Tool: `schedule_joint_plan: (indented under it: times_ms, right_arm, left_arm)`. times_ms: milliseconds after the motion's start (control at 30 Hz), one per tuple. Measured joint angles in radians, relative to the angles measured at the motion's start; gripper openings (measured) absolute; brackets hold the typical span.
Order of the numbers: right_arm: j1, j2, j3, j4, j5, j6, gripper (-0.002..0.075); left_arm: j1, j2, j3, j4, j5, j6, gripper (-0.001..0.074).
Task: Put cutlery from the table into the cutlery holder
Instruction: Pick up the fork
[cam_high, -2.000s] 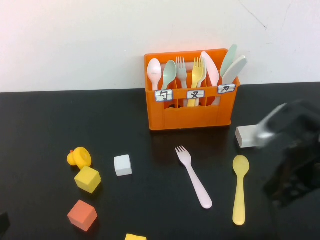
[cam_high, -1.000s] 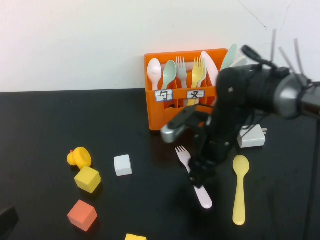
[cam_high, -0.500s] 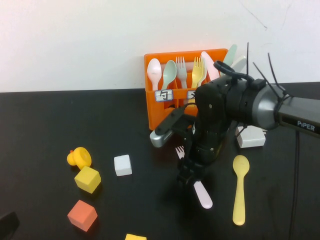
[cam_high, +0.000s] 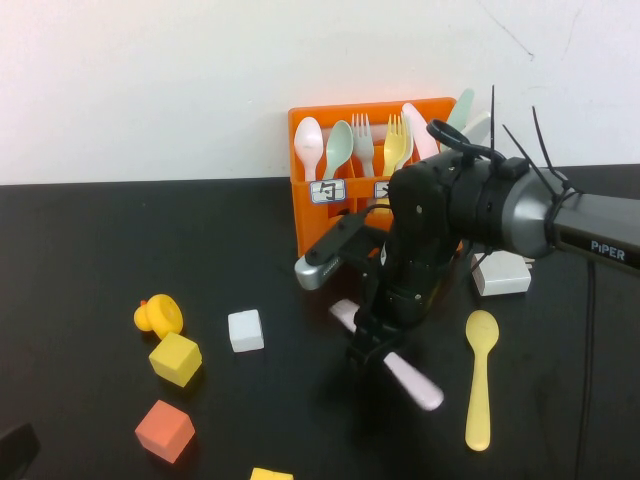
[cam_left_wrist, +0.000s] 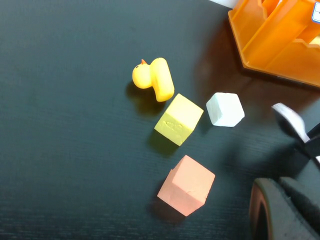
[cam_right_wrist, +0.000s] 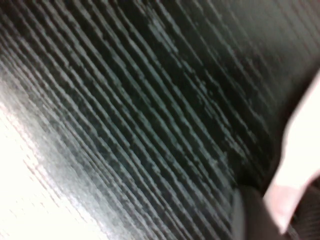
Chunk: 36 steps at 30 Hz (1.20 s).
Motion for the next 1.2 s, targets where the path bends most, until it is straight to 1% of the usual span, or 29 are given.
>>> schedule_joint_plan:
  times_ms: [67,100,333,733,767,833,900,1000,1100,1200]
  right_arm:
    - [0.0,0.002,0.0,0.002,-0.004,-0.013,0.013]
    - [0.0,0.002,0.0,0.007,-0.008,-0.019,0.0108]
    - [0.0,0.002,-0.003,0.01,-0.009,-0.03,0.0108]
    - [0.0,0.024,-0.064,0.012,0.027,-0.05,0.0108]
    - [0.0,0.024,-0.066,0.016,0.027,-0.063,0.0119]
    - [0.0,0.024,-0.068,0.018,0.027,-0.073,0.0166]
    - [0.0,0.024,-0.068,0.02,0.024,-0.078,0.026]
    - [0.0,0.025,-0.068,0.021,0.006,-0.078,0.0379]
    - [0.0,0.026,-0.068,0.025,-0.036,-0.08,0.0428]
    - [0.0,0.029,-0.068,0.026,-0.07,-0.08,0.044]
  left_arm:
    - [0.0,0.0,0.0,0.0,0.0,0.0,-0.0001]
    - [0.0,0.0,0.0,0.0,0.0,0.0,-0.0001]
    - [0.0,0.0,0.0,0.002,0.0,0.0,-0.0001]
    - [0.0,0.0,0.0,0.018,-0.021,0.0,-0.0001]
    - [0.0,0.0,0.0,0.018,-0.021,0.0,-0.0001]
    - [0.0,0.0,0.0,0.018,-0.022,0.0,-0.0001]
    - [0.0,0.0,0.0,0.018,-0.022,0.0,-0.0001]
    - [0.0,0.0,0.0,0.02,-0.022,0.0,-0.0001]
    - [0.0,0.0,0.0,0.022,-0.022,0.0,-0.0001]
    - [0.0,0.0,0.0,0.022,-0.022,0.0,-0.0001]
